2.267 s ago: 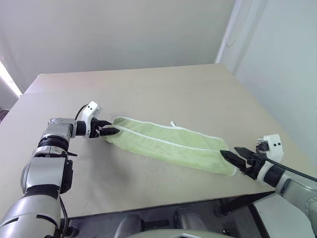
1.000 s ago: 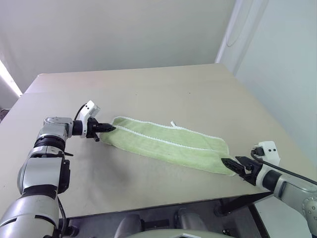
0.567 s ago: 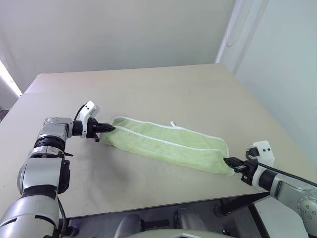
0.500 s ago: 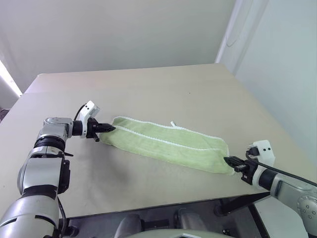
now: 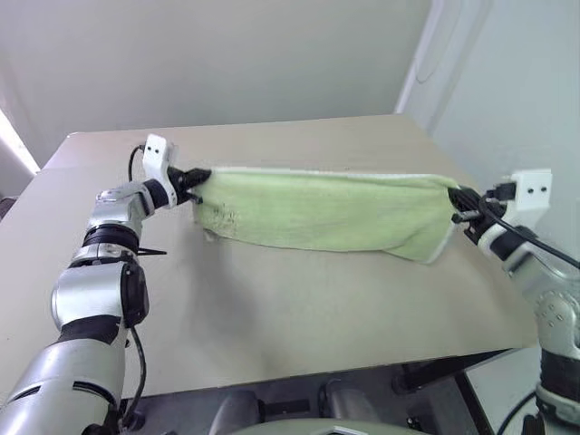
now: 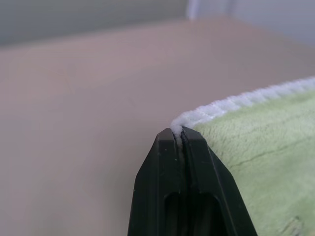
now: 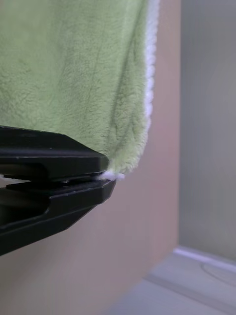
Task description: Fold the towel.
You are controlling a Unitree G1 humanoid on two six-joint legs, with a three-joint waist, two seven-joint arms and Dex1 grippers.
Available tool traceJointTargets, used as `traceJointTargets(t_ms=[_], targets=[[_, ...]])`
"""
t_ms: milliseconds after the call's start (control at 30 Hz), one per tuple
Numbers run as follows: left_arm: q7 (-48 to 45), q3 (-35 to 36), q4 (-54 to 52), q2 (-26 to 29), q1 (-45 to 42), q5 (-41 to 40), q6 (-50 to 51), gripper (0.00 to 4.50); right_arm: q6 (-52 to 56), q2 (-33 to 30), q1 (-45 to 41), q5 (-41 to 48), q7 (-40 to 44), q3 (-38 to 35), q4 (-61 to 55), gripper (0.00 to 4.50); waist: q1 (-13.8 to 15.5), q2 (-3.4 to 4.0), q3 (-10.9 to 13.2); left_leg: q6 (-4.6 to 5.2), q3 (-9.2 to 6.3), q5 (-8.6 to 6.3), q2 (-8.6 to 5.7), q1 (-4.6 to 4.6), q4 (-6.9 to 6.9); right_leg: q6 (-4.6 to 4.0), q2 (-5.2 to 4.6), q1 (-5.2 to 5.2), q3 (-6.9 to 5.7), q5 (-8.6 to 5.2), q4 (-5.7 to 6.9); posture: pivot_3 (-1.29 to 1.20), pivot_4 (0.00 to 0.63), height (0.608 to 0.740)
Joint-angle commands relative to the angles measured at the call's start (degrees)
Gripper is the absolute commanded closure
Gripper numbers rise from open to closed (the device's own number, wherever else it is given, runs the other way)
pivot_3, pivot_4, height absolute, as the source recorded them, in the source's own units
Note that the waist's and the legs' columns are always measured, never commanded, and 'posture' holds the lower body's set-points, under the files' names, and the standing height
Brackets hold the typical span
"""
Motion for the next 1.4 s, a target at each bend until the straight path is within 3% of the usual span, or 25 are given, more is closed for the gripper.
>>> traceJointTargets(t_ms=[33,267,400,533,667,800,967,1100,1233,1400], targets=[[9.6,2.7,0.8,-0.4,-4.3,-0.6,-4.3,4.50,-8.4,-1.7,-8.1,-6.9,0.3,1.8,9.6,4.49,-0.1,0.01,0.0,0.00,0.02,0.00,0.00,0.01,0.00,0.01,0.01,-0.01,0.02,0.01,0.00,0.00,0.000,0.740],[19.4,3.9,2.4,-1.3,-10.8,0.4,-8.3,4.50,-26.4,-3.2,-25.7,-16.3,1.2,5.4,32.0,4.49,-0.1,0.03,0.0,0.00,0.03,0.01,-0.04,-0.04,-0.02,-0.13,0.01,-0.09,0.05,0.14,0.00,0.00,0.000,0.740],[16.0,3.1,2.4,0.7,-11.0,1.2,-9.6,4.50,-30.2,-2.9,-26.3,-14.8,3.5,3.9,32.2,4.49,-0.1,0.07,0.0,0.00,0.04,0.01,-0.04,-0.04,-0.15,-0.13,0.00,-0.12,0.05,0.12,-0.04,0.00,0.000,0.740],[3.8,1.7,1.5,3.7,-7.2,1.8,-10.5,4.50,-28.0,-1.2,-16.1,-11.6,5.1,2.0,21.6,4.49,-0.2,0.08,0.0,0.00,0.04,0.01,-0.04,-0.09,-0.21,-0.11,-0.03,-0.17,0.05,0.10,-0.04,0.00,0.000,0.740],[-16.4,-1.8,-1.9,8.6,1.5,2.5,-10.6,4.50,-21.5,1.7,-0.5,-7.4,4.9,0.7,6.2,4.49,-0.3,0.18,-0.1,0.01,0.09,0.00,-0.05,-0.10,-0.22,-0.12,-0.03,-0.21,0.08,0.10,0.03,0.00,0.000,0.740],[-27.2,-3.3,-6.3,12.8,8.5,1.7,-8.4,4.50,-16.8,3.4,12.2,-3.6,5.8,-0.1,-6.1,4.49,-0.3,0.17,0.0,0.02,0.09,0.01,-0.01,-0.09,-0.04,-0.20,0.05,-0.21,0.12,0.06,0.13,0.00,0.000,0.740],[-32.3,-3.2,-11.7,15.7,15.1,0.9,-5.9,4.50,-12.4,3.5,22.1,0.6,6.9,-1.1,-15.4,4.49,-0.2,0.15,0.0,0.01,0.08,0.01,0.02,0.03,0.25,-0.28,0.03,0.36,0.12,-0.05,0.12,0.00,0.000,0.740],[-34.7,-2.8,-17.6,18.3,22.4,-0.5,-3.0,4.50,-8.9,3.2,35.1,5.3,10.6,-2.1,-23.8,4.49,-0.1,0.18,-0.1,0.00,0.09,0.00,0.17,0.86,0.16,-0.28,0.03,0.90,0.08,-0.09,0.05,0.00,0.000,0.740],[-36.3,-3.2,-23.2,20.0,27.8,-1.2,-0.6,4.50,-7.7,2.0,45.0,7.0,14.5,-2.6,-28.5,4.49,-0.1,0.11,0.0,0.00,0.11,0.00,0.25,0.93,0.09,-0.30,0.02,0.99,0.08,-0.12,0.03,0.00,0.000,0.740],[-35.6,-3.7,-25.0,18.9,29.1,-1.5,0.6,4.50,-7.2,1.5,47.9,6.8,15.5,-3.1,-29.2,4.49,-0.2,0.02,-0.1,-0.04,0.11,-0.03,0.43,0.92,0.09,-0.29,0.00,1.14,0.00,-0.13,-0.07,0.00,0.000,0.740]])
